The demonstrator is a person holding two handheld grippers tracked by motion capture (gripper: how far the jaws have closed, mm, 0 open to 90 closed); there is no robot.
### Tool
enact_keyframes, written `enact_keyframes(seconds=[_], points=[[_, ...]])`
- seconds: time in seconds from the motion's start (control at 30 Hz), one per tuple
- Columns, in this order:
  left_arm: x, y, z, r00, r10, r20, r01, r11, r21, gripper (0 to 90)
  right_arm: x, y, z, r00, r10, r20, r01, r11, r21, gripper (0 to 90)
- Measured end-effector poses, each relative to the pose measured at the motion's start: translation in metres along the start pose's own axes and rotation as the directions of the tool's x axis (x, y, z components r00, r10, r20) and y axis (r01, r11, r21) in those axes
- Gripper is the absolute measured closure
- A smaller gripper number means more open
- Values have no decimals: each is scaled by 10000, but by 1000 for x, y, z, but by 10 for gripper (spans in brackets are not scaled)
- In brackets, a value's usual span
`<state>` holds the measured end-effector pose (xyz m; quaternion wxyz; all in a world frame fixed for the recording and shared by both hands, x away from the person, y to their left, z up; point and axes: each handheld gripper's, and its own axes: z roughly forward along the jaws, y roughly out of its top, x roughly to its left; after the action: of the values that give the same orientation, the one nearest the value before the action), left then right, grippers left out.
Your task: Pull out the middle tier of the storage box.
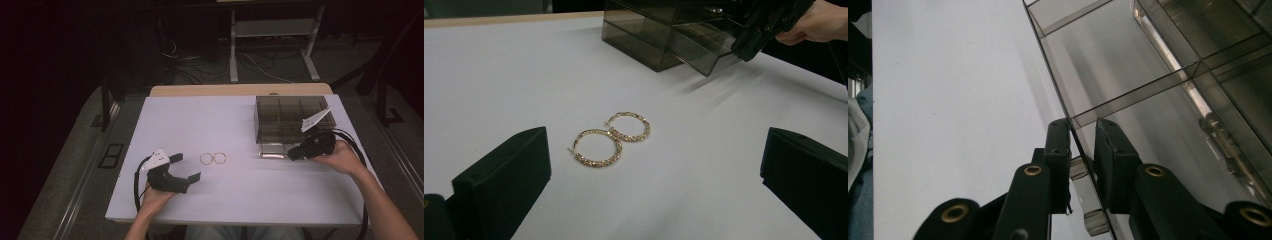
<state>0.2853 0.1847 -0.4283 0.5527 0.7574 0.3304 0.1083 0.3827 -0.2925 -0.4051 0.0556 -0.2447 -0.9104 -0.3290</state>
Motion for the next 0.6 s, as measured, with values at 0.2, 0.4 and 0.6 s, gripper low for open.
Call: enact_keyframes(seconds=[0.2,0.4,0.6], points=[[0,0,0,10000,-15,4,15,10000,-25,0,2,0,0,10000,-45,-7,45,10000,85,755],[0,0,0,10000,-8,10,8,10000,14,0,2,0,1,10000,-69,-4,69,9999,143,754],[0,0,0,10000,-11,41,11,10000,-7,0,2,-1,-1,9999,99,-50,-99,9999,-13,706]])
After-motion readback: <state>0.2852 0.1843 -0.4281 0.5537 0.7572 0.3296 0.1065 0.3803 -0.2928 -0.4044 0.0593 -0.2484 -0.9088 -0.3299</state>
